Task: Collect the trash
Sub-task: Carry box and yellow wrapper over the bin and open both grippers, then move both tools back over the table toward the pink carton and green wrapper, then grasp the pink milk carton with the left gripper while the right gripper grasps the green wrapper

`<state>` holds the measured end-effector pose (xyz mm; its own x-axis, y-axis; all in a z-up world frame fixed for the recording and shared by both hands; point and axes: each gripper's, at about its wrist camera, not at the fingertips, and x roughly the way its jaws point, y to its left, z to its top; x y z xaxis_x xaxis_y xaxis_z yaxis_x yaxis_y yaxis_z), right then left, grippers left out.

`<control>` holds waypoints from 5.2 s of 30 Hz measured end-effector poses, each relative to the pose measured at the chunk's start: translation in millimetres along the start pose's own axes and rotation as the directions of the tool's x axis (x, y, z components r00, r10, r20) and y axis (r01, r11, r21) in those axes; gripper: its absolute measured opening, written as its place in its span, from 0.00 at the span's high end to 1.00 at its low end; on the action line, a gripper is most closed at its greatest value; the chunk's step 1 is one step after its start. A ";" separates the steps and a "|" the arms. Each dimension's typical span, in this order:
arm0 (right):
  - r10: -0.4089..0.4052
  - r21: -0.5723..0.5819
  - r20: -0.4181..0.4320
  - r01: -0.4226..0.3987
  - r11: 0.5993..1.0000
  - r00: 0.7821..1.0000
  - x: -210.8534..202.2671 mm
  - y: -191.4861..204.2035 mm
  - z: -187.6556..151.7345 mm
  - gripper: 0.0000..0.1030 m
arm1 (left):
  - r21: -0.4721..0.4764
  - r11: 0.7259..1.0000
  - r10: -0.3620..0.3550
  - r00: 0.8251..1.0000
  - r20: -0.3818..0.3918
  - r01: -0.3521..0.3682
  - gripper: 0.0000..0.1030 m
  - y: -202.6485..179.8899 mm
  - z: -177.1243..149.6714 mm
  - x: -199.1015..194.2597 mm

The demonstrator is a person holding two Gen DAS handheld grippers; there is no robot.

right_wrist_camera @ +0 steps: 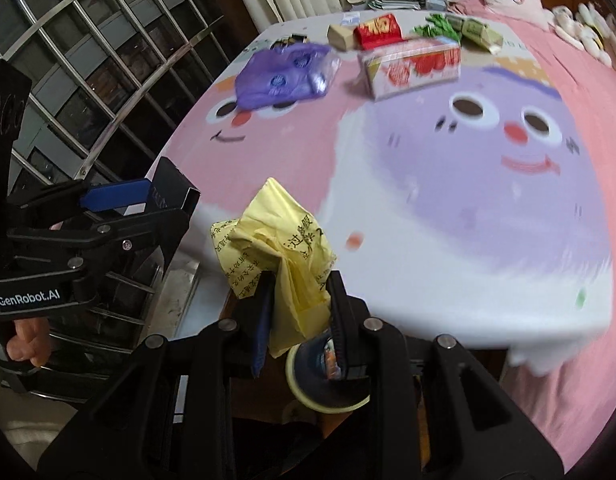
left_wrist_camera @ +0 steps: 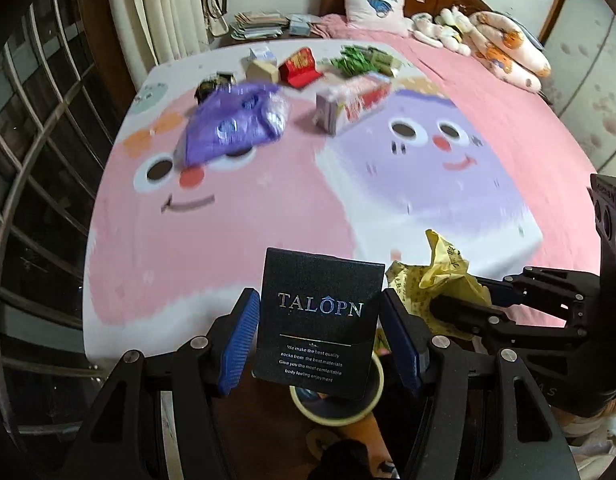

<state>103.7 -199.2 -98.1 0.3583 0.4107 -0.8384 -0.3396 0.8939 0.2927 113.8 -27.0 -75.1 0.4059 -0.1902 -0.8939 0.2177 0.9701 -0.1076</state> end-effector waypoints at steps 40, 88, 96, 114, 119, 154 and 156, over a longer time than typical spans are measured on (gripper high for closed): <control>-0.048 0.411 -0.385 0.218 0.885 0.922 302.6 -110.1 -268.7 0.77 | -0.128 0.991 -0.004 0.924 -0.383 -0.048 0.40 7.2 -248.5 336.6; -0.108 0.315 -0.081 0.128 0.940 0.991 -7.1 -18.4 -105.5 0.44 | -0.058 0.998 0.037 0.999 -0.004 -0.037 0.13 -14.1 -57.8 -31.2; -0.155 0.255 0.076 0.131 0.958 0.985 -87.0 -2.0 -42.1 0.44 | -0.043 0.999 0.028 0.994 0.109 -0.024 0.13 -23.9 -2.3 -99.5; -0.153 0.169 0.228 0.116 0.979 0.962 -106.0 -130.7 144.7 0.44 | 0.046 0.988 0.141 0.978 0.152 -0.149 0.13 -82.9 208.5 -3.3; -0.109 0.140 0.183 0.084 0.987 0.977 -64.9 -191.1 206.1 0.44 | 0.077 0.984 0.160 0.987 0.033 -0.162 0.13 -89.6 272.7 85.0; -0.034 0.033 -0.040 0.035 0.999 0.999 169.2 -251.8 384.8 0.44 | -0.348 0.926 0.107 0.985 -0.132 -0.148 0.59 -4.6 336.5 233.6; -0.054 0.020 -0.045 0.055 0.998 0.998 180.2 -250.1 389.9 0.44 | -0.365 0.919 0.109 0.986 -0.122 -0.147 0.59 -1.7 339.4 231.1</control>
<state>592.3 -278.6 -143.2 0.3368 0.3533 -0.8728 -0.3015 0.9186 0.2555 508.5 -123.8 -133.8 0.3154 -0.0632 -0.9468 -0.1832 0.9750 -0.1261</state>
